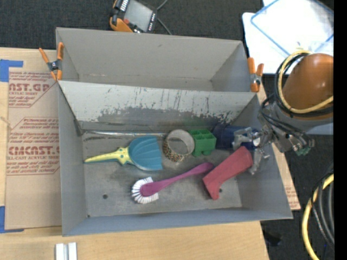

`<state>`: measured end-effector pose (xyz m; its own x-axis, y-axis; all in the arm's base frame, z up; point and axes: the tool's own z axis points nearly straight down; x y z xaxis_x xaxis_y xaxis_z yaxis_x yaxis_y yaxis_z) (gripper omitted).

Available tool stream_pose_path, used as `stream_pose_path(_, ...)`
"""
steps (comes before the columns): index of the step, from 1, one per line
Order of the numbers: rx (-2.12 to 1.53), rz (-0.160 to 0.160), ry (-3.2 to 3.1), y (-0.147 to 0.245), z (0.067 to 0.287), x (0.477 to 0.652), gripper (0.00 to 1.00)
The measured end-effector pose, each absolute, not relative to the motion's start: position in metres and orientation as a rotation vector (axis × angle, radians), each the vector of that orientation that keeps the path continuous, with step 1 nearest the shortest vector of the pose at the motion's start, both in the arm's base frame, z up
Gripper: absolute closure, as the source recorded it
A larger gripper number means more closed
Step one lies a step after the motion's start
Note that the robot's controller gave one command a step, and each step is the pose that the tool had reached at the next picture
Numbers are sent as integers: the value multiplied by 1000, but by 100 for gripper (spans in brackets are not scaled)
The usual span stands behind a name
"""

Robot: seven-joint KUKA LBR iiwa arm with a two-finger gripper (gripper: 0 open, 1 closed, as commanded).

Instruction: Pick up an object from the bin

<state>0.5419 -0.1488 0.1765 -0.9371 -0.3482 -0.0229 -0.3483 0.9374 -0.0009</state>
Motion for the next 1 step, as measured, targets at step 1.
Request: stream_pose_path(1, -487, 22, 3087, -143, 75, 569, 100)
